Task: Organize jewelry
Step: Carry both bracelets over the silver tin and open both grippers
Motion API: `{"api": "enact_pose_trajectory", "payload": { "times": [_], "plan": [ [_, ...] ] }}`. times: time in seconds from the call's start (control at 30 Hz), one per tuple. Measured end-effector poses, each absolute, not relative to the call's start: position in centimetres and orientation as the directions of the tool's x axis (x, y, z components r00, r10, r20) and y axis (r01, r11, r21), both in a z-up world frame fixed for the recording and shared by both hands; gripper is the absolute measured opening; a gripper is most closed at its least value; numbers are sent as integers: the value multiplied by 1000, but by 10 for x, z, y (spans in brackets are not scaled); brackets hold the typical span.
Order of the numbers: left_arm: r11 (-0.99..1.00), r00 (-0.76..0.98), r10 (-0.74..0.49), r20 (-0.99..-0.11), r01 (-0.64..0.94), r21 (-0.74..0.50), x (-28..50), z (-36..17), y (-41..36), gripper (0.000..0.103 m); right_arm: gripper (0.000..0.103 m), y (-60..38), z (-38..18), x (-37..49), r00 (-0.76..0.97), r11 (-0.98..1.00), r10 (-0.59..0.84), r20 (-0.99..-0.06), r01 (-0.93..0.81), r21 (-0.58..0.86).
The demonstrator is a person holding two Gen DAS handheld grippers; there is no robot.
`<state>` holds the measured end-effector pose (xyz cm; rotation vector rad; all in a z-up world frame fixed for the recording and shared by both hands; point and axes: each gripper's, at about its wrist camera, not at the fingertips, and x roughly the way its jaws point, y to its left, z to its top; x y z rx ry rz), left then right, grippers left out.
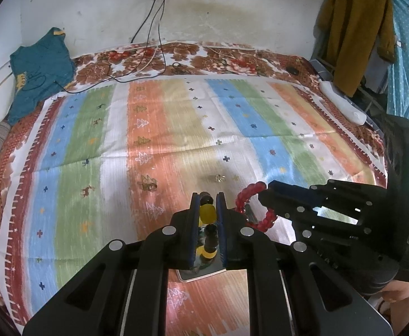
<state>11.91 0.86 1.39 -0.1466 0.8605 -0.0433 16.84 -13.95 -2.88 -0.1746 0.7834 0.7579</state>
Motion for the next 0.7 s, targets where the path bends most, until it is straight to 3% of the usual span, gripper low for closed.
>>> {"api": "enact_pose_trajectory", "payload": {
  "times": [0.23, 0.27, 0.33, 0.53, 0.7],
  "plan": [
    [990, 637, -65, -768, -57, -130, 116, 11, 10, 17, 16, -141, -29, 169, 480, 746, 531, -699, -656, 116],
    [990, 635, -62, -770, -60, -129, 116, 11, 10, 22, 18, -142, -29, 170, 482, 752, 527, -701, -649, 119],
    [989, 632, -61, -773, -64, -130, 116, 11, 12, 24, 36, -144, -30, 173, 486, 767, 514, -707, -629, 125],
    [988, 627, -54, -777, -79, -133, 119, 11, 17, 33, 37, -153, -34, 180, 490, 794, 491, -720, -592, 139],
    [987, 621, -46, -782, -91, -130, 119, 7, 22, 42, 45, -158, -36, 182, 492, 808, 476, -729, -572, 142]
  ]
}}
